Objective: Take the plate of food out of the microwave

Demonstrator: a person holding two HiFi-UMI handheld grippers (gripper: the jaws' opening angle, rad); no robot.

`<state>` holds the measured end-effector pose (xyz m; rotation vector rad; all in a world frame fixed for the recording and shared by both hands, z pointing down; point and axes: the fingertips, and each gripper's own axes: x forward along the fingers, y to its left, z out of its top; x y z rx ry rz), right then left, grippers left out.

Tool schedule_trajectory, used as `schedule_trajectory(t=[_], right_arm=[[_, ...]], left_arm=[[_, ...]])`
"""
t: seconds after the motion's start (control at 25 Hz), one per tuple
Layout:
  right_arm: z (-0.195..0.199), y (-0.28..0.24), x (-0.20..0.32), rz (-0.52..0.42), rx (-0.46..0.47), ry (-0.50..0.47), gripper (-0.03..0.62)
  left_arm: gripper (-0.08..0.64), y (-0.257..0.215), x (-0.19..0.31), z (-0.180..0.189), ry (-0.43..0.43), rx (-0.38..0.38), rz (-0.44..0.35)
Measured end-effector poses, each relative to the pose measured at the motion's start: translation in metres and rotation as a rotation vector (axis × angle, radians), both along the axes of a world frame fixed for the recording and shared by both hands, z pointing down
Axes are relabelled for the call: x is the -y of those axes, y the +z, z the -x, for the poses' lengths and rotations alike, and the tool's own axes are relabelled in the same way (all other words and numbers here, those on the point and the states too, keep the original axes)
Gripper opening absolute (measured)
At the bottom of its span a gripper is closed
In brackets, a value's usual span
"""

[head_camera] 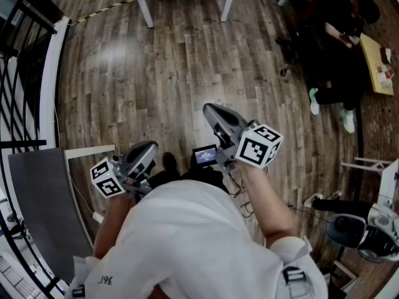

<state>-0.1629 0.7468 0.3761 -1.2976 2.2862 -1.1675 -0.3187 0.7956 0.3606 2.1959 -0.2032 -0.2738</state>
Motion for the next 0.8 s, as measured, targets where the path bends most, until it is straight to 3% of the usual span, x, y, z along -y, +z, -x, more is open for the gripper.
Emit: schedule_trajectory(t=[0.24, 0.64, 0.8], right_arm=[[-0.017, -0.009, 0.009, -0.072, -0.005, 0.063, 0.0], [-0.024, -0.002, -0.014, -0.06, -0.032, 0.159, 0.0], [-0.027, -0.011, -0.013, -0.064, 0.024, 0.171, 0.001]], left_arm=[[0.009, -0.001, 0.018, -0.008, 0.018, -0.009, -0.075], [0.009, 0.009, 0.01, -0.013, 0.111, -0.012, -0.064], [0.009, 0.005, 0.007, -0.015, 0.128, -0.02, -0.07]])
